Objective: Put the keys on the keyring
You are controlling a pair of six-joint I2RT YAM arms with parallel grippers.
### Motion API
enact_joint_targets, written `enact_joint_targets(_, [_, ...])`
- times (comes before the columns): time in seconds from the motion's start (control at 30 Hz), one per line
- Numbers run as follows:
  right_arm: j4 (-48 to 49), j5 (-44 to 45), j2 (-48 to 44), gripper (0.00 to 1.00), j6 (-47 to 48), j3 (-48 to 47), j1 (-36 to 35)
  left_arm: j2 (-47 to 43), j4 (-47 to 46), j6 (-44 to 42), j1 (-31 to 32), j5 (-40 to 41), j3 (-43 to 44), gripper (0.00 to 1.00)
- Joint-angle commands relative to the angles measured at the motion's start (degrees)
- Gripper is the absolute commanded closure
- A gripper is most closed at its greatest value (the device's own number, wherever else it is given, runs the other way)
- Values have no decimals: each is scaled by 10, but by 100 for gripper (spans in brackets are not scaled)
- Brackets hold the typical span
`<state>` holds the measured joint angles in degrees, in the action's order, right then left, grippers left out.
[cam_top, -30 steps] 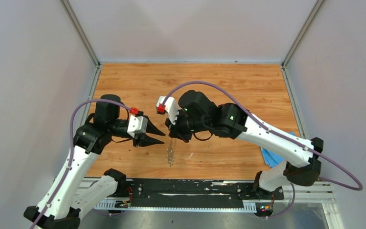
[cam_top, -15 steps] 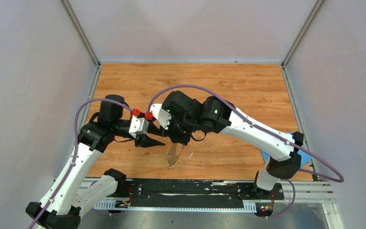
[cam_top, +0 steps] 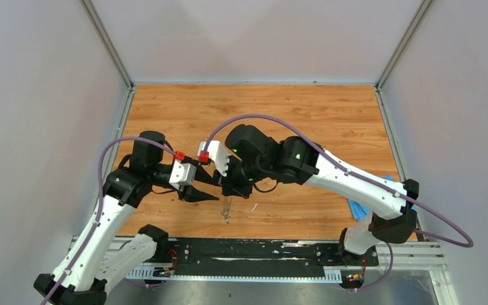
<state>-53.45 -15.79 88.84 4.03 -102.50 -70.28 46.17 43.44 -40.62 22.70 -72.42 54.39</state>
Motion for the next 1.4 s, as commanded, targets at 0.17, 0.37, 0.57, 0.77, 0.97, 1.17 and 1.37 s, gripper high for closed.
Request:
enact_joint_targets(0.17, [102,-49,-56,100,-19,32,10,-32,-7,11,3,25,6,59])
enact_joint_targets(0.37, [105,-50,-59,100,-20,37,9,-27,-13,38,3,16,34,61])
enact_joint_targets(0.57, [104,-48,-58,100,-19,33,9,-25,-14,48,3,-4,25,70])
enact_joint_targets(0.77, [97,-46,-51,100,-15,26,10,-5,-15,56,3,-10,32,79])
enact_joint_targets(0.97, [87,-43,-38,100,-10,13,9,6,-14,60,3,-25,38,87])
enact_joint_targets(1.17, [89,-37,-30,100,-10,3,10,11,-15,63,4,-28,32,100])
enact_joint_targets(1.37, [157,23,-84,78,-25,61,12,23,-14,92,3,-26,42,100])
